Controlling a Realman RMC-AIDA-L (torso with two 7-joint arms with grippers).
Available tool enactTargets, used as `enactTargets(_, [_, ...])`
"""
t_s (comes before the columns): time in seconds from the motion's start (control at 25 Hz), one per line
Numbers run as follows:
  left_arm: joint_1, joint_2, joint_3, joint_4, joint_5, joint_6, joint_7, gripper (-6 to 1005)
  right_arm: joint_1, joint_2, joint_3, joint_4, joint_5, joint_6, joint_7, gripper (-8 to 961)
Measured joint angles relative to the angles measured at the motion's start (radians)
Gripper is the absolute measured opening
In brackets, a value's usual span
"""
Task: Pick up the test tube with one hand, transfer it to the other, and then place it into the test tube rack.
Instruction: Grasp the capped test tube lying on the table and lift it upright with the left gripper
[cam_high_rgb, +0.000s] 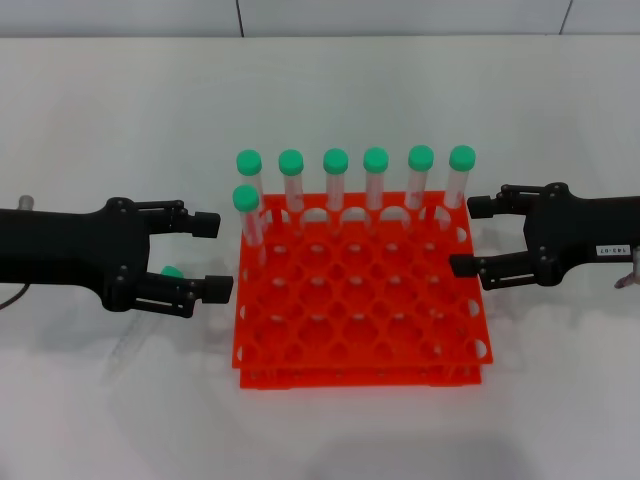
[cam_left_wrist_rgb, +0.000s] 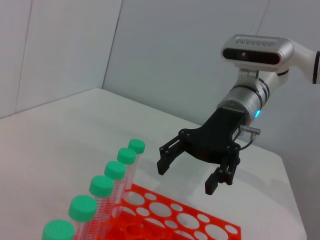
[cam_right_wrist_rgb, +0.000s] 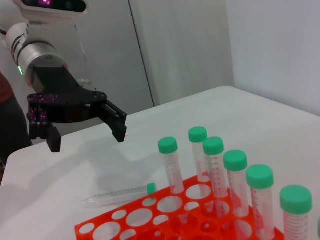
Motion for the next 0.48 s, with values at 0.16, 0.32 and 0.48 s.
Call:
enactTargets(0.16, [-0.001, 0.001, 0.0, -0.001, 0.0, 0.0, 0.0, 887, 0.0, 0.0, 0.0, 0.0, 0.0, 0.0, 0.0, 858])
enactTargets(0.32, [-0.002, 0.001, 0.0, -0.001, 0.0, 0.0, 0.0, 888, 0.0, 0.0, 0.0, 0.0, 0.001, 0.001, 0.0, 857])
enactTargets(0.48, [-0.001, 0.001, 0.0, -0.001, 0.0, 0.0, 0.0, 888, 0.0, 0.0, 0.0, 0.0, 0.001, 0.003, -0.001, 857])
